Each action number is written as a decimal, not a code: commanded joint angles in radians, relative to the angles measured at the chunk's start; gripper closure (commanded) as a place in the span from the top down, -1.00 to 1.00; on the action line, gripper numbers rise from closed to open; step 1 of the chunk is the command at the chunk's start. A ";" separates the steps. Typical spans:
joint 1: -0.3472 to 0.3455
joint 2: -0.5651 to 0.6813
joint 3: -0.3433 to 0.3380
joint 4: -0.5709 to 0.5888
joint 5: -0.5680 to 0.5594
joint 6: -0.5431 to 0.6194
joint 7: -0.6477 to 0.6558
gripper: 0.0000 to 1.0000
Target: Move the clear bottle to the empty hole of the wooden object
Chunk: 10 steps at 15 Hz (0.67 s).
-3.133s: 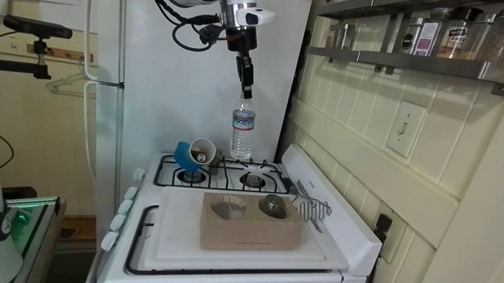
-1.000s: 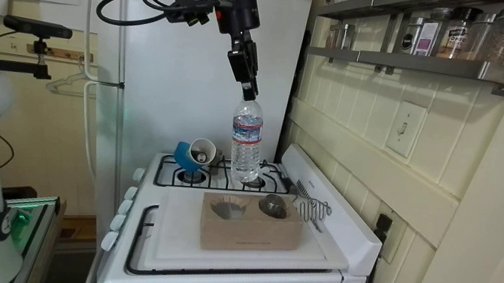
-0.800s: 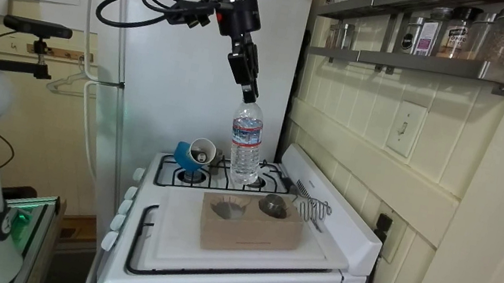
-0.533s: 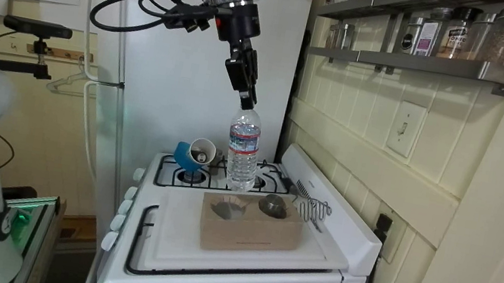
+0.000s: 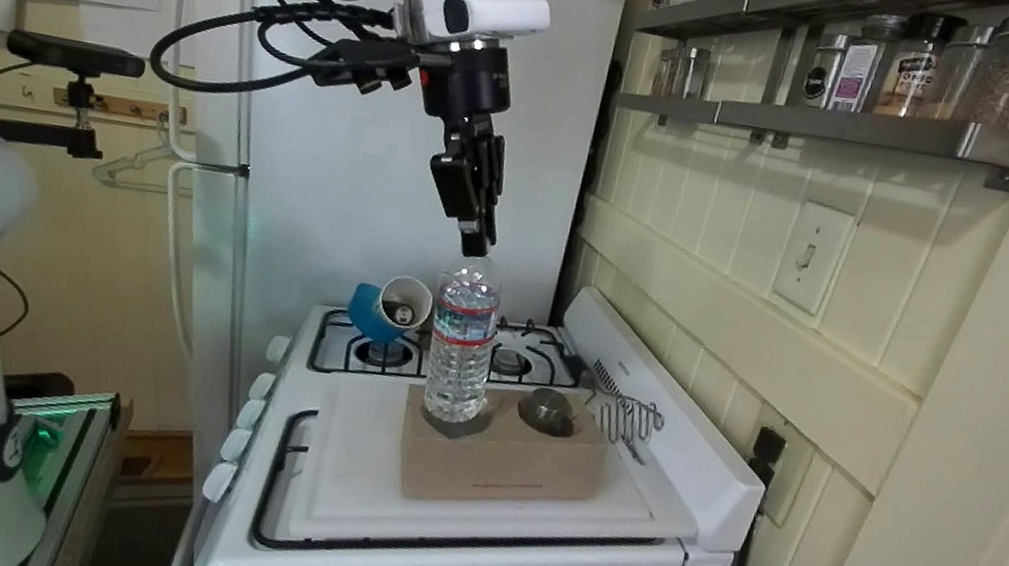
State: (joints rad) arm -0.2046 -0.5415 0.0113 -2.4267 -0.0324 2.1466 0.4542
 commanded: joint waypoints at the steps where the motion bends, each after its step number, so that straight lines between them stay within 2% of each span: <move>1: -0.018 0.003 0.010 -0.001 -0.020 -0.002 0.026 -0.84; 10: -0.017 0.048 0.016 -0.001 -0.024 0.030 0.059 -0.84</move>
State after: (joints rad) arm -0.2138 -0.5060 0.0172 -2.4293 -0.0429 2.1537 0.4823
